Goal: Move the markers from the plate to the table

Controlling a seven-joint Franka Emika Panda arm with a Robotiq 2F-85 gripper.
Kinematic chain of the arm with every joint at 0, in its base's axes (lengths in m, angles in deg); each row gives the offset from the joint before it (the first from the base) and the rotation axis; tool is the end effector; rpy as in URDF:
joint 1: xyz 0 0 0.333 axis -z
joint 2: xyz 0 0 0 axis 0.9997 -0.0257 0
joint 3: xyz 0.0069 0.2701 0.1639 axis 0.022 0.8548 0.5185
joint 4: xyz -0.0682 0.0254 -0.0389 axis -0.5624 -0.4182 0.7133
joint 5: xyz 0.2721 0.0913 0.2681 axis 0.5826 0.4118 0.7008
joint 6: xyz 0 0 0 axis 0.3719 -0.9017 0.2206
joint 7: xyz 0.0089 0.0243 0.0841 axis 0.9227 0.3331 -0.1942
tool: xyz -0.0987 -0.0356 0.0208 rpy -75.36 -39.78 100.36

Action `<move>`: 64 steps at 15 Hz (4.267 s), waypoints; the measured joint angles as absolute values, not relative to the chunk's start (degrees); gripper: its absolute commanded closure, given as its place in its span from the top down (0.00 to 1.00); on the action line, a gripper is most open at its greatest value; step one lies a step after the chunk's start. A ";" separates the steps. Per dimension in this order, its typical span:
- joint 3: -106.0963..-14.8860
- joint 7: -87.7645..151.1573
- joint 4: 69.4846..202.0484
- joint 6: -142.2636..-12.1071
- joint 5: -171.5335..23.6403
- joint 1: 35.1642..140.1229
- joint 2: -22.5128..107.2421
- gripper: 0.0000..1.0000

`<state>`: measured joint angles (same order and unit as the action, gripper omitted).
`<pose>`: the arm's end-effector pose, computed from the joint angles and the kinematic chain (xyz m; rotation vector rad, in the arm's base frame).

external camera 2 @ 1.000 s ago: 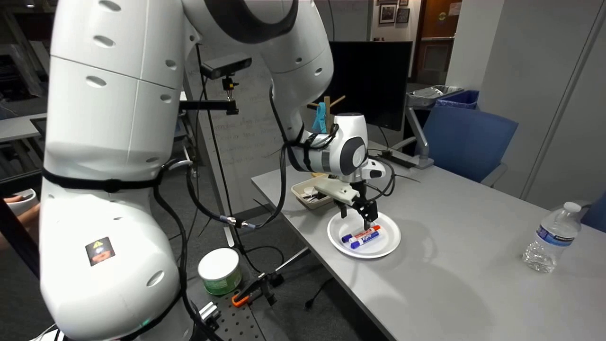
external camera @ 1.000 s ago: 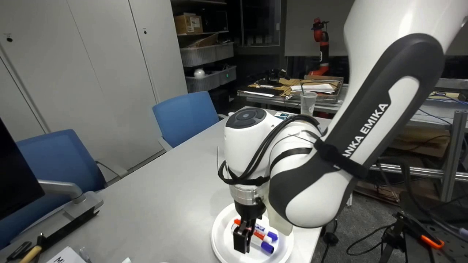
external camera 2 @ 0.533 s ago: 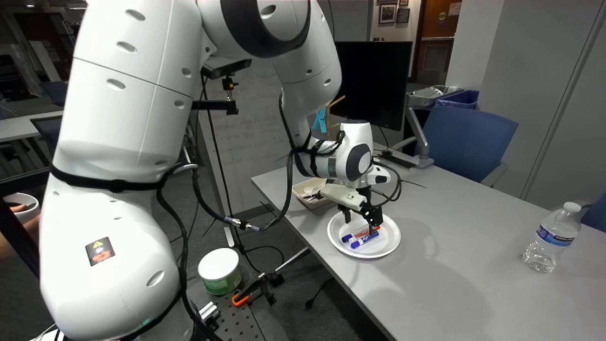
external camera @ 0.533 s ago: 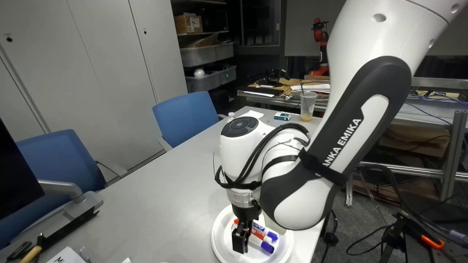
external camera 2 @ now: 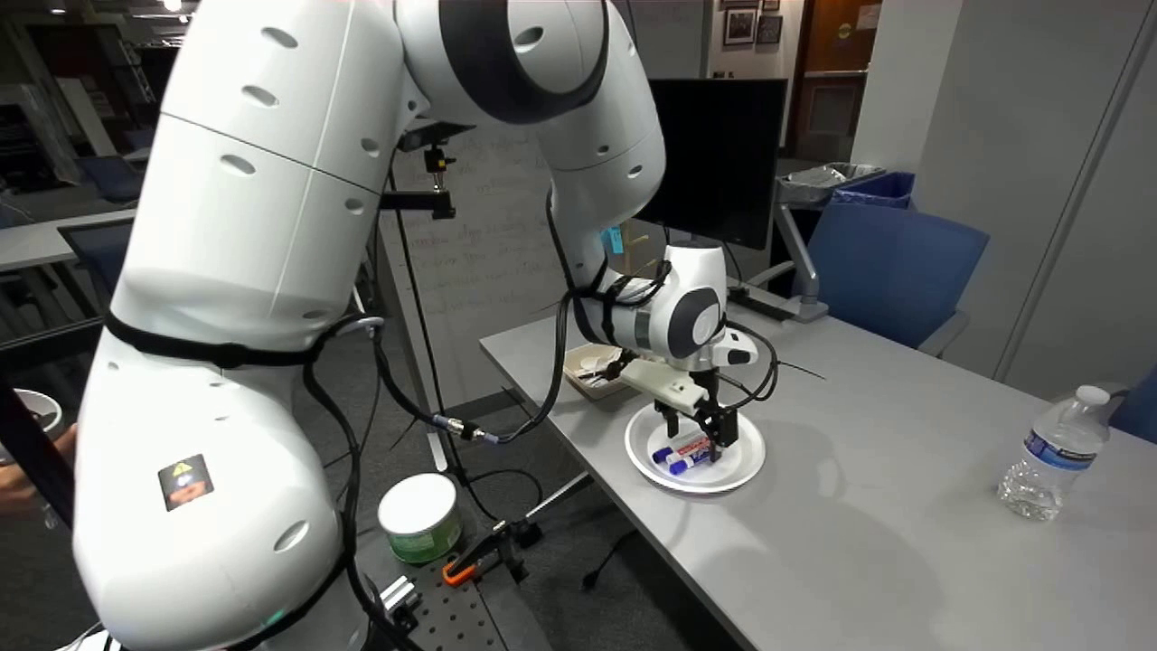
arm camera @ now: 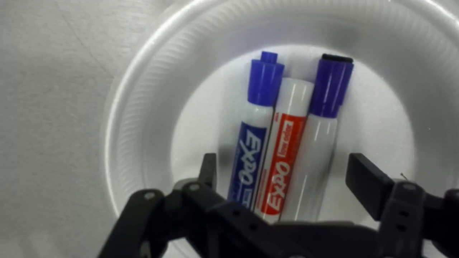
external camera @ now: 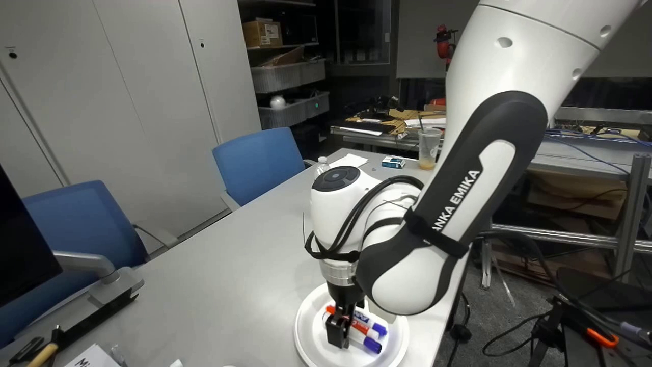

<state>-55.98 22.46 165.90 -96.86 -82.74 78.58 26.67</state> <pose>0.5522 0.1093 0.1370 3.0531 0.1913 0.0155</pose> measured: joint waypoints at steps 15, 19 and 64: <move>-55.85 22.86 165.08 -96.86 -78.30 79.27 26.58 0.06; -55.84 22.95 165.25 -96.86 -78.17 79.47 27.95 0.06; -65.38 23.14 162.59 -97.97 -75.08 87.67 25.84 0.12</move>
<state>-65.38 23.14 162.59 -97.97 -75.08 87.67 25.84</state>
